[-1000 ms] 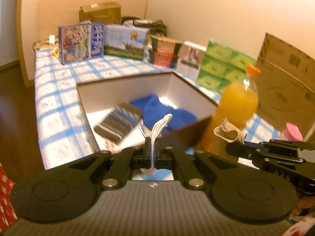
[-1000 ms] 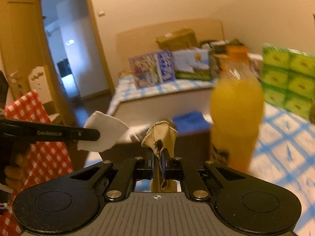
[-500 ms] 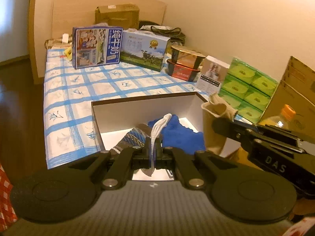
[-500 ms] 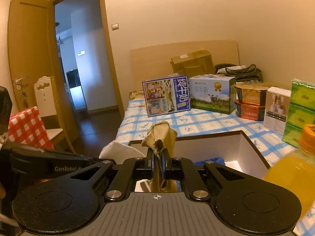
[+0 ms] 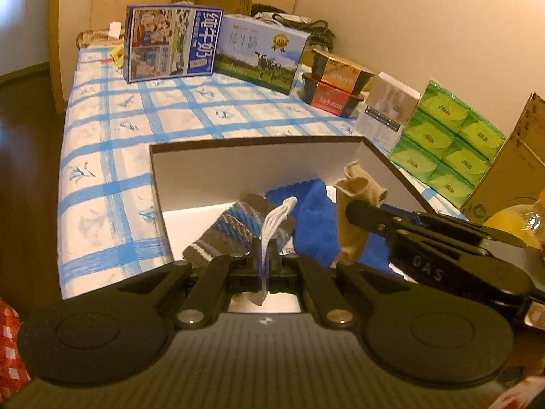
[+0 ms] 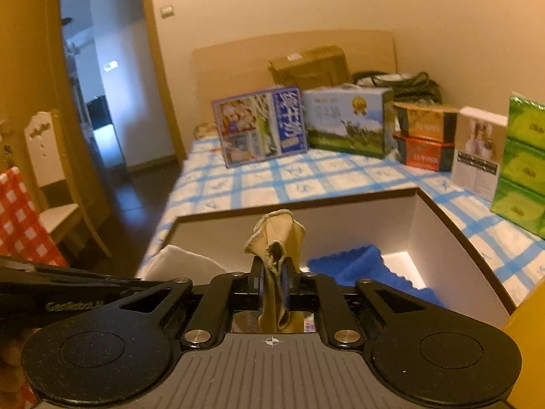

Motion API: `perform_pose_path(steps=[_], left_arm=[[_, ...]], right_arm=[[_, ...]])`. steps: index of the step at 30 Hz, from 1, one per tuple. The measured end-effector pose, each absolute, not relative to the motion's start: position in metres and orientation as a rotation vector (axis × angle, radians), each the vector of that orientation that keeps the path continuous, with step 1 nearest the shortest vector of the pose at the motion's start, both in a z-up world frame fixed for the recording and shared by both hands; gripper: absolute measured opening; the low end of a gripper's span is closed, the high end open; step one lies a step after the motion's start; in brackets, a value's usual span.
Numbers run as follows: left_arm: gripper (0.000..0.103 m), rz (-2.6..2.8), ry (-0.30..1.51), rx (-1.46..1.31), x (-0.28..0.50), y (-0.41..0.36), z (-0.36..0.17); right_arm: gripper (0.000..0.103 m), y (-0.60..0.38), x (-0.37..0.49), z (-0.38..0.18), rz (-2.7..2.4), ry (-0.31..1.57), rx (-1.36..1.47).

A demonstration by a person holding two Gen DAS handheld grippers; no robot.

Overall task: Organize soft objects
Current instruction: 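Carry the beige sock and white cloth in both grippers over the box, then open both grippers to drop the sock and cloth into the box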

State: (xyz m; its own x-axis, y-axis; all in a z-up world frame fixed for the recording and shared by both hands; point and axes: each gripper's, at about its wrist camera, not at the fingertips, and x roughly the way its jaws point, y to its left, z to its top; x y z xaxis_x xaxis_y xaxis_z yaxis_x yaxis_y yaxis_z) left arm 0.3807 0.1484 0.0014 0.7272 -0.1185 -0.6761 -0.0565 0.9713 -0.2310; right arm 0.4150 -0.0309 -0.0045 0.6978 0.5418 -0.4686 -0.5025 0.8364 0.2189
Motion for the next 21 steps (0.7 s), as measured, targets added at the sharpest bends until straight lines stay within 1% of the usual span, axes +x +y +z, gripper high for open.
perform_pose_path(steps=[1,2,3,14,16,17,20,21], left_arm=[[0.001,-0.037,0.762,-0.247,0.382,0.148,-0.001],[0.001,-0.040,0.767,-0.249,0.383,0.148,-0.003],[0.001,-0.042,0.770,-0.248,0.384,0.147,-0.004],[0.002,-0.040,0.788,-0.247,0.390,0.145,-0.011],[0.004,-0.038,0.779,-0.241,0.391,0.144,-0.011],[0.007,-0.033,0.770,-0.235,0.392,0.143,-0.010],[0.027,-0.030,0.747,-0.230,0.393,0.142,-0.008],[0.029,-0.031,0.743,-0.227,0.392,0.142,-0.007]], right_arm=[[0.030,-0.031,0.418,-0.007,0.575,0.556,0.075],[0.042,-0.032,0.418,-0.009,0.574,0.557,0.076],[0.046,-0.034,0.417,-0.010,0.575,0.555,0.076],[0.046,-0.036,0.417,-0.031,0.497,0.684,0.013],[0.046,-0.037,0.417,-0.033,0.497,0.692,0.015],[0.046,-0.038,0.416,-0.034,0.496,0.693,0.016],[0.046,-0.037,0.414,-0.034,0.496,0.700,0.012],[0.046,-0.038,0.413,-0.034,0.501,0.701,0.012]])
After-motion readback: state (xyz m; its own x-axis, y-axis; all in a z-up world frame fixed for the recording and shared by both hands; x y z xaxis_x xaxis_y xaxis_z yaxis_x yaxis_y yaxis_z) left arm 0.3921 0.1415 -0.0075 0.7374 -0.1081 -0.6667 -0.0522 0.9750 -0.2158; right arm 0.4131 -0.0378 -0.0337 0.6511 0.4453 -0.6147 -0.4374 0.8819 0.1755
